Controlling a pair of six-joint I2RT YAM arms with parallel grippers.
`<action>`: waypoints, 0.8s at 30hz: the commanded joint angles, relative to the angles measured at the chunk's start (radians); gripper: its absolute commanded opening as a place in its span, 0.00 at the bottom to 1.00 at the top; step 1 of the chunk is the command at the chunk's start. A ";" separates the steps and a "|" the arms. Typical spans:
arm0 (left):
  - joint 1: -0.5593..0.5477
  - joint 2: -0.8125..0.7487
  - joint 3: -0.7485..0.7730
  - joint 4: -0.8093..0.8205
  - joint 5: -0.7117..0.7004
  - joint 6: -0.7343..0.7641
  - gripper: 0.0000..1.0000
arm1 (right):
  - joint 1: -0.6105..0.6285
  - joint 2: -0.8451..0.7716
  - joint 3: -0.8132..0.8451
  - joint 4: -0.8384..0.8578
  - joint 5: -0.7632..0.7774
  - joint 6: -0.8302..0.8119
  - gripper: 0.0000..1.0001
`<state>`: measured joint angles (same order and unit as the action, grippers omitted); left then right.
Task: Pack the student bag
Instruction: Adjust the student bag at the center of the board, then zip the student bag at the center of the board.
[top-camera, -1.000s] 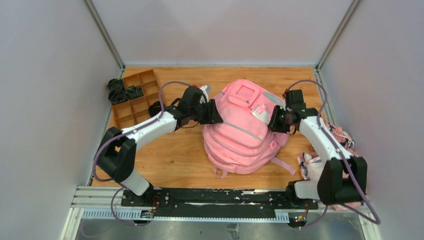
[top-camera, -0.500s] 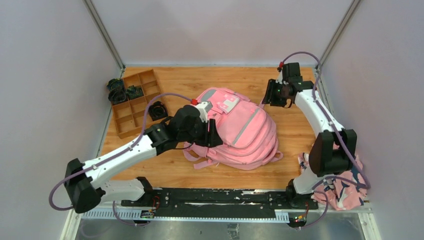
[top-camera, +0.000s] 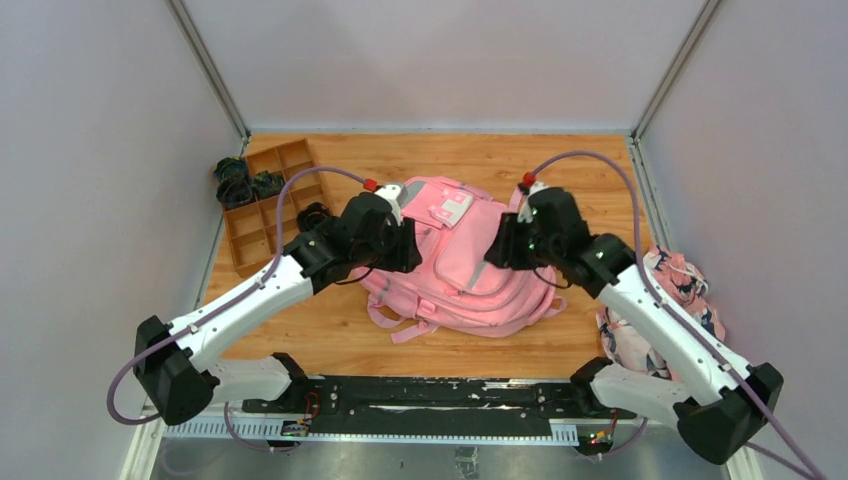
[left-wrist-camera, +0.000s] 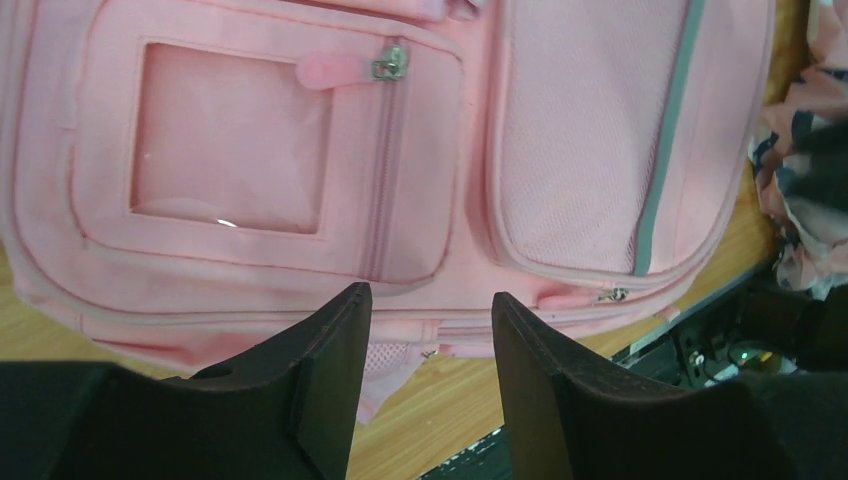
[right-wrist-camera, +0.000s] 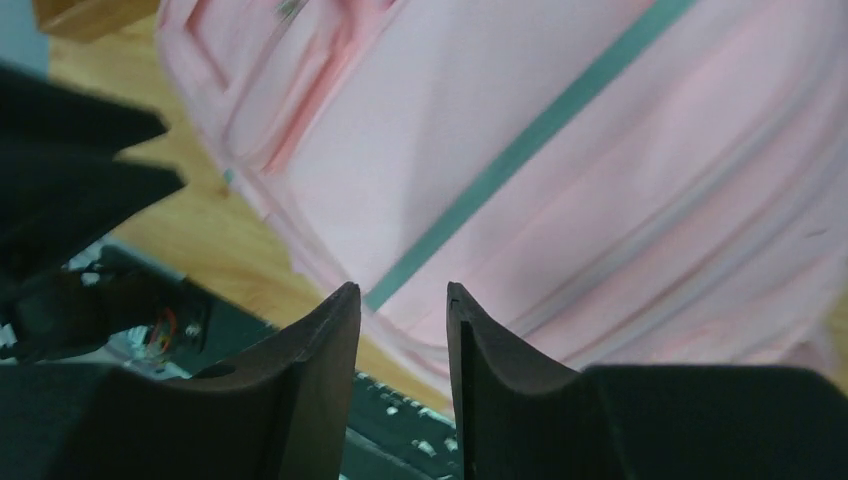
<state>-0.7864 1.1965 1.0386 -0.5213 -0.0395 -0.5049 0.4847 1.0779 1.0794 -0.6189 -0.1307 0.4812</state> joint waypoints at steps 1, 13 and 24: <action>0.053 -0.011 0.015 -0.009 0.002 -0.105 0.54 | 0.274 -0.042 -0.064 0.008 0.217 0.322 0.41; 0.084 -0.005 -0.039 0.038 0.033 -0.072 0.54 | 0.625 0.244 0.060 -0.207 0.540 0.866 0.43; 0.085 0.006 -0.122 0.104 0.119 -0.067 0.54 | 0.635 0.348 0.090 -0.258 0.678 1.104 0.51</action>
<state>-0.7082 1.1980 0.9440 -0.4732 0.0399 -0.5831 1.1069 1.3693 1.1221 -0.7944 0.4026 1.4559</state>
